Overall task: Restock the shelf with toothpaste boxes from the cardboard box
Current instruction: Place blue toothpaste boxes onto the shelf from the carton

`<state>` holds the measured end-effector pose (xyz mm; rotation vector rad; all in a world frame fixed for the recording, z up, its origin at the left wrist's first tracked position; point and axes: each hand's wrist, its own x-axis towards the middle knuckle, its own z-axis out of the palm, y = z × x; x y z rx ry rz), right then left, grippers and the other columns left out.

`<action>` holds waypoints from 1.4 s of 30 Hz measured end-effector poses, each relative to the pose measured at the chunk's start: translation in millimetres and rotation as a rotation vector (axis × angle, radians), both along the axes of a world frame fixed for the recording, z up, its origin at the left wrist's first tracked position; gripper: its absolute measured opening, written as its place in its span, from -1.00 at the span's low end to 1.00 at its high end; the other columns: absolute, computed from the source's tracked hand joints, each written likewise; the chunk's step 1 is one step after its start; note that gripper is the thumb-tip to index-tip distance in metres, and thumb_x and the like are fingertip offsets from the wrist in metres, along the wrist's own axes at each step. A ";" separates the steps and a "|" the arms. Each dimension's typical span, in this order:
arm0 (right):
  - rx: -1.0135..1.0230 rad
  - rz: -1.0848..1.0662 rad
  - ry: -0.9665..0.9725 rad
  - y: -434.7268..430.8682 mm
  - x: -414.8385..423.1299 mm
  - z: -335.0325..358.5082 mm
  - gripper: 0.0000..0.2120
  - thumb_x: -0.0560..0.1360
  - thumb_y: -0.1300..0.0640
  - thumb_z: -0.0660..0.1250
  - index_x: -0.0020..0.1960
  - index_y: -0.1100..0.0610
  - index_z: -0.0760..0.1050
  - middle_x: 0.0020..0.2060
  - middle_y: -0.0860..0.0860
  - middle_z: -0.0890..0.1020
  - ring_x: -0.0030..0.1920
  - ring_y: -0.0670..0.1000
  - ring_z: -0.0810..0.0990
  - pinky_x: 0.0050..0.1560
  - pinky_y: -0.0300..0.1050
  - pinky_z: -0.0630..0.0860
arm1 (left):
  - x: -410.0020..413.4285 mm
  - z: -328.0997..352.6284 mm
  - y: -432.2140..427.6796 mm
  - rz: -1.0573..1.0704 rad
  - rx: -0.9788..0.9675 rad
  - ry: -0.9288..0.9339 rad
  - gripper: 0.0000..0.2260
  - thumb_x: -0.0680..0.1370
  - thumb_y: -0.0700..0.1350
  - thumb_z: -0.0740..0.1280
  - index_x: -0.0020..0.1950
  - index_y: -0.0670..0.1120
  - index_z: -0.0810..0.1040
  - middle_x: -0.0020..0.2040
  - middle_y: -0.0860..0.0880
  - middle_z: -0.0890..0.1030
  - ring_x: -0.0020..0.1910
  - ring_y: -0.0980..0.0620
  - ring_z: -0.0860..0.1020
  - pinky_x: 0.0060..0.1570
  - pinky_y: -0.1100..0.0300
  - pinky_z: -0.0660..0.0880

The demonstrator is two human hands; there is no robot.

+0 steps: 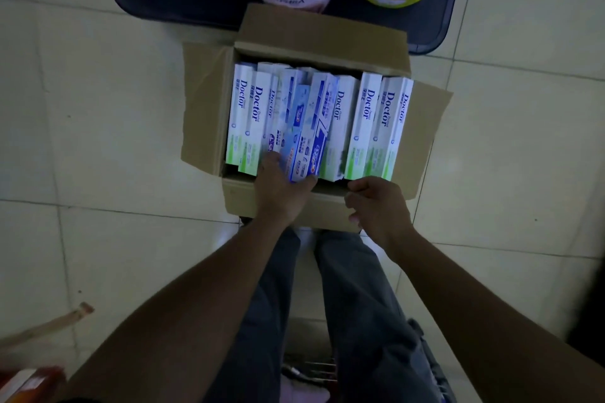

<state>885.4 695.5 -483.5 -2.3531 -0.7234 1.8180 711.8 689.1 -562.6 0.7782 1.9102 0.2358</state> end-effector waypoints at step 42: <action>0.494 -0.401 0.200 71.7 29.1 93.2 -0.71 0.37 0.23 0.54 0.08 0.13 0.61 -0.04 0.06 0.74 -0.07 0.04 0.72 -0.23 -0.17 0.64 | -59.7 137.7 89.3 0.218 0.650 -0.257 -0.86 0.50 -0.13 0.29 0.02 0.05 0.51 -0.08 0.12 0.64 -0.07 0.12 0.62 -0.06 0.25 0.52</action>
